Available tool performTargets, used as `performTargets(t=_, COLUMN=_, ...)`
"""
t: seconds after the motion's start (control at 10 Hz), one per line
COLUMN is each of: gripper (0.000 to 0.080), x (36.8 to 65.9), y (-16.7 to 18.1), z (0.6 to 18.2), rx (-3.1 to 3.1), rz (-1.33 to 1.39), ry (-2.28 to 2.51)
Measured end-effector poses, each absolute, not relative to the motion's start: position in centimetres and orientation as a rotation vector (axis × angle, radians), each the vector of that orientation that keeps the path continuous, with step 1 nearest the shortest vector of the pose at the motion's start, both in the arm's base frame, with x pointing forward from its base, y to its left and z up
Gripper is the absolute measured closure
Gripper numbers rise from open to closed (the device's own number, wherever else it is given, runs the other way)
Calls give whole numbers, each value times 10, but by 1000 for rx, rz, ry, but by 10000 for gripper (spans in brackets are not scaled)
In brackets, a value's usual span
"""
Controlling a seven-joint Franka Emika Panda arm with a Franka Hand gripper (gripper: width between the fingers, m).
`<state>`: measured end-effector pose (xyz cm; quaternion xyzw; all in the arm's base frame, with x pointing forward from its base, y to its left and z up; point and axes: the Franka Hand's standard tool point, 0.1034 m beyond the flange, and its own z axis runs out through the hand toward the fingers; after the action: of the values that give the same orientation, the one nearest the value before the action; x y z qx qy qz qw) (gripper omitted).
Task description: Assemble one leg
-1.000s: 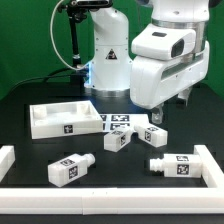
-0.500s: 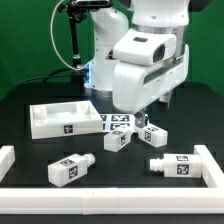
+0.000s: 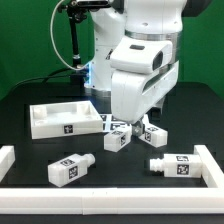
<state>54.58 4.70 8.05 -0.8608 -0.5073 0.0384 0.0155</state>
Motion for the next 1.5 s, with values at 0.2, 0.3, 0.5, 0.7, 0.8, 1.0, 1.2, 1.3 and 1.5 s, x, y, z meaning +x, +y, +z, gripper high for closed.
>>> performTargets(t=0.2, gripper=150, x=564, y=58, z=71, rx=-2652, rz=36, ry=-1646)
performTargets(t=0.3, gripper=150, x=568, y=68, z=59, rx=-2640, rz=13, ry=-1658)
performTargets(t=0.5, gripper=150, x=564, y=76, z=32, rx=-2622, rz=6, ry=-1656)
performTargets(t=0.7, gripper=150, x=565, y=93, z=17, rx=-2625, rz=9, ry=-1623)
performTargets(t=0.8, gripper=150, x=565, y=97, z=12, rx=-2621, rz=0, ry=-1627)
performTargets(t=1.0, gripper=159, x=567, y=93, z=10, rx=-2618, rz=-17, ry=-1638)
performTargets(t=1.2, gripper=354, x=567, y=93, z=9, rx=-2618, rz=-17, ry=-1637)
performTargets(t=1.3, gripper=354, x=567, y=93, z=9, rx=-2618, rz=-17, ry=-1637)
performTargets(t=1.5, gripper=515, x=566, y=92, z=9, rx=-2620, rz=-15, ry=-1635)
